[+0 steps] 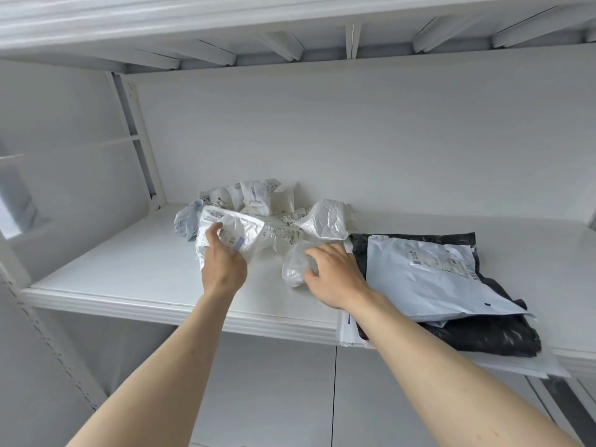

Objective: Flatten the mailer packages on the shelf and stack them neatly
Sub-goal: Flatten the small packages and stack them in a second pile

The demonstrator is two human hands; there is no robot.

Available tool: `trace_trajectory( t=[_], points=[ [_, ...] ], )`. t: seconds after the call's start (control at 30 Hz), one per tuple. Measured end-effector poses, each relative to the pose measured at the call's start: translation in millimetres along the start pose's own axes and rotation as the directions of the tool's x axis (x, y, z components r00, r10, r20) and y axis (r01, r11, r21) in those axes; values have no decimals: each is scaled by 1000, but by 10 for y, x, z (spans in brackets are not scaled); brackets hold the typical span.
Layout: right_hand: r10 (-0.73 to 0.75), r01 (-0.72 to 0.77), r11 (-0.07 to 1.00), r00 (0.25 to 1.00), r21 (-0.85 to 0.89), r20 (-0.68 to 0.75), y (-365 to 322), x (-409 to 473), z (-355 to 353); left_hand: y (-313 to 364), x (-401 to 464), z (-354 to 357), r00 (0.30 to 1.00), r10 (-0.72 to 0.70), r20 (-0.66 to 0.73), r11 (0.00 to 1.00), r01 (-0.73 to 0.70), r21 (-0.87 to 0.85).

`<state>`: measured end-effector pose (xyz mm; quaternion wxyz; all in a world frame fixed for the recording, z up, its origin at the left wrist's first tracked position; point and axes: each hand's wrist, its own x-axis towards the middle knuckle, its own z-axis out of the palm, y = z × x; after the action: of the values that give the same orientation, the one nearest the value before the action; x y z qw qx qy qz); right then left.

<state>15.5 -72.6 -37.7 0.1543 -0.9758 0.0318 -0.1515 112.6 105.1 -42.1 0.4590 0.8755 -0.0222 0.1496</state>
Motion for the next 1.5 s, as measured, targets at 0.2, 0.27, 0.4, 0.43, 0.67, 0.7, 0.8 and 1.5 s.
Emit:
trace_trajectory(
  t=[0.2, 0.27, 0.4, 0.43, 0.67, 0.7, 0.8, 1.5],
  points=[
    [216, -167, 729, 976, 663, 8, -20, -7, -264, 626, -244, 110, 984, 180, 1, 946, -173, -274],
    [274, -172, 606, 962, 776, -1, -13, -17, -349, 849, -389, 231, 969, 245, 41, 919, -219, -328],
    [417, -153, 374, 909, 915, -19, 184, -137, -578, 1276, -820, 525, 925, 345, 162, 863, -244, -442],
    [461, -146, 352, 887, 924, -35, 248, -173, -634, 1342, -902, 567, 915, 356, 192, 853, -234, -467],
    [667, -186, 361, 737, 914, -113, 1050, -535, -1024, 1622, -1112, 880, 927, 257, 273, 827, -65, -559],
    [679, -187, 372, 722, 909, -130, 1154, -585, -1070, 1660, -1105, 928, 931, 202, 305, 833, 0, -553],
    [680, -205, 393, 721, 897, -133, 1363, -696, -1160, 1711, -1090, 1019, 873, 83, 480, 789, 237, -567],
    [582, -204, 700, 719, 685, -381, 1716, -788, -1292, 1542, -1123, 971, 723, 267, 638, 887, 74, -456]
  ],
)
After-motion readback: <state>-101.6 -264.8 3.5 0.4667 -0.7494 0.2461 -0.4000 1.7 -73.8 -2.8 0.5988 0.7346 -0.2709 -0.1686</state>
